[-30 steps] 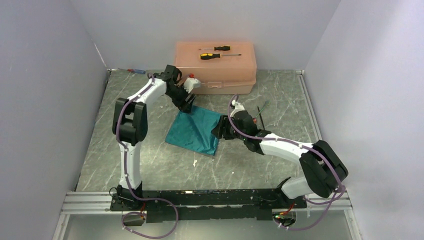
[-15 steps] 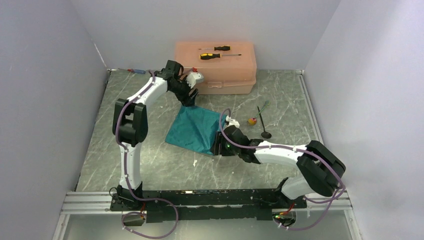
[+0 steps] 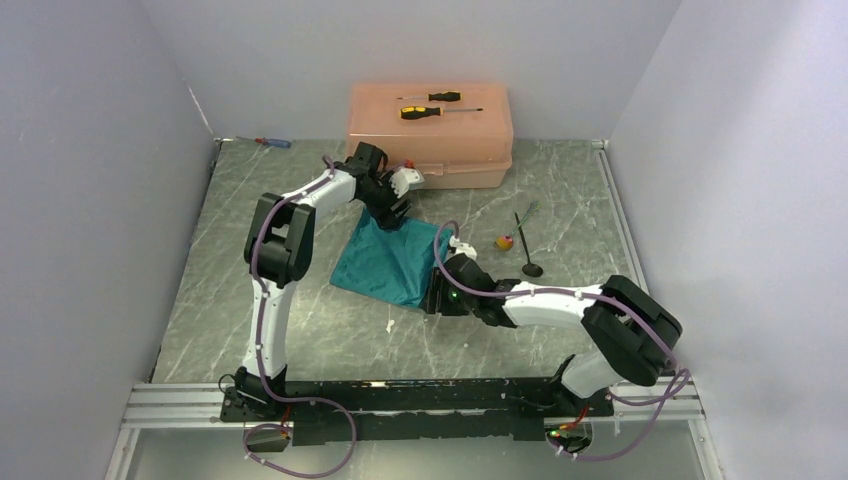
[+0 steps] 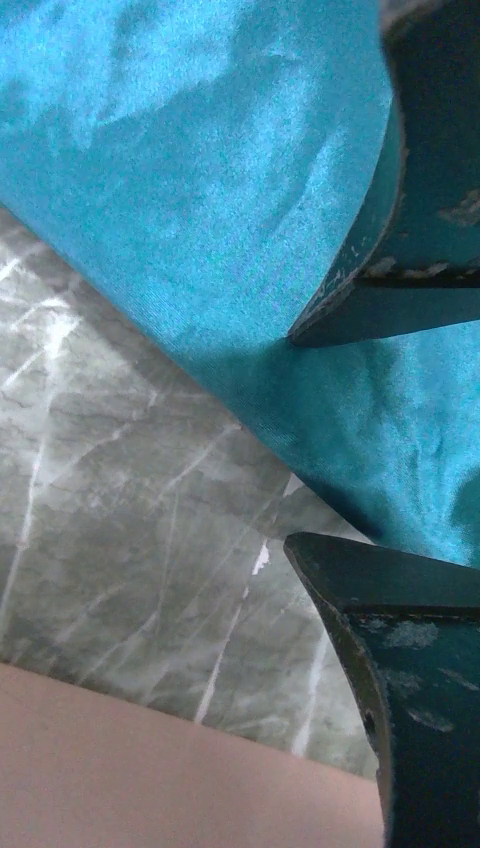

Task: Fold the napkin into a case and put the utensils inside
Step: Move the lower triangle-folded napkin to the center of the board.

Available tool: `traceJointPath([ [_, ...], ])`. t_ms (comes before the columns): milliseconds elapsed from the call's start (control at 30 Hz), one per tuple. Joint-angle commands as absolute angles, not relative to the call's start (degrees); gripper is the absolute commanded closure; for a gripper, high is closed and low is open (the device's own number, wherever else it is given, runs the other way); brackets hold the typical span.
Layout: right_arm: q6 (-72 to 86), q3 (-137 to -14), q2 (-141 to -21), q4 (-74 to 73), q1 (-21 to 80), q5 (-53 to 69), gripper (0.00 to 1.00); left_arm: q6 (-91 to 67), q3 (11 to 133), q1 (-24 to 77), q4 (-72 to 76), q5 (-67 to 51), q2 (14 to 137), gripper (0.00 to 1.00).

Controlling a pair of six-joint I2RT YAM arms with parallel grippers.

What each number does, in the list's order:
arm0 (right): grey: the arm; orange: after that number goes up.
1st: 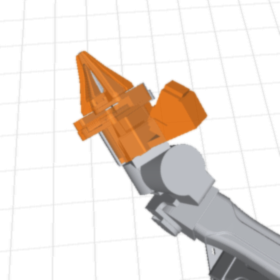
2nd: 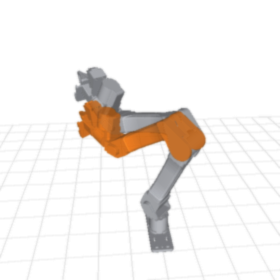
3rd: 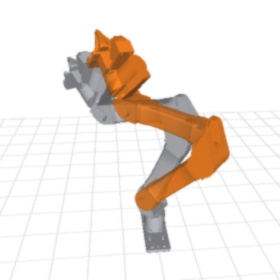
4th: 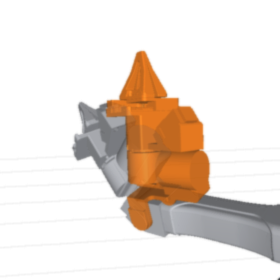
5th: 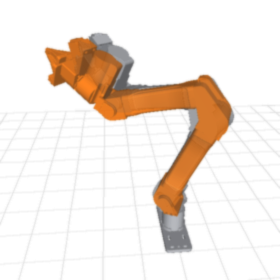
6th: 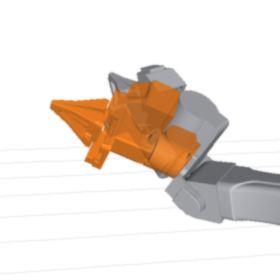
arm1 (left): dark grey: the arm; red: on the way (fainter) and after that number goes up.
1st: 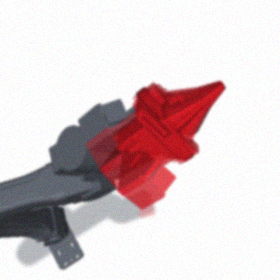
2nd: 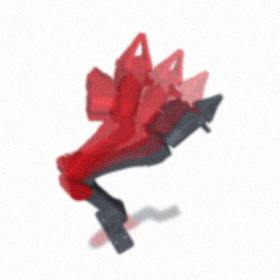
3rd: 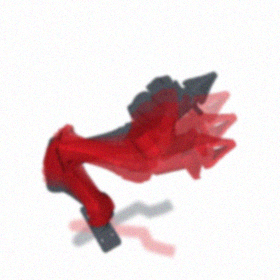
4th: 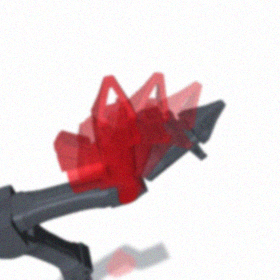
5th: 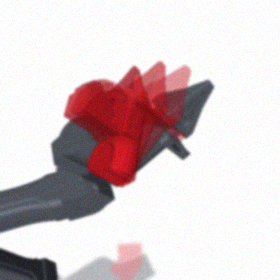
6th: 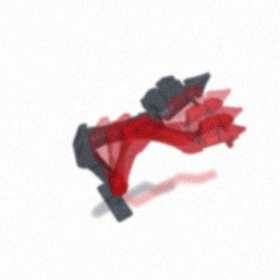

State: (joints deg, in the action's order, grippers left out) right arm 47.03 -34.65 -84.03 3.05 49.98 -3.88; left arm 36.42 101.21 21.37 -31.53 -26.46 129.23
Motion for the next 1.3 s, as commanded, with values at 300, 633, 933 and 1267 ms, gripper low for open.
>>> traceJointPath([
  [300, 41.48, -39.54, -79.18, -2.84, 43.71, -1.79, 0.43, 35.21, 99.37, 22.23, -27.95, -22.48, 130.21, 0.31],
  [633, 49.51, -34.63, -86.34, 7.89, 46.57, 6.75, 0.41, 34.44, 99.35, 22.28, -29.25, -22.83, 130.62, 0.35],
  [933, 51.74, -38.59, -90.01, 2.71, 47.36, 0.23, 0.49, 35.09, 98.70, 22.44, -29.88, -22.63, 130.42, 0.37],
  [1267, 53.07, -38.87, -90.34, 0.26, 47.61, -2.98, 0.85, 36.87, 98.07, 22.45, -31.03, -22.76, 130.76, 0.40],
])
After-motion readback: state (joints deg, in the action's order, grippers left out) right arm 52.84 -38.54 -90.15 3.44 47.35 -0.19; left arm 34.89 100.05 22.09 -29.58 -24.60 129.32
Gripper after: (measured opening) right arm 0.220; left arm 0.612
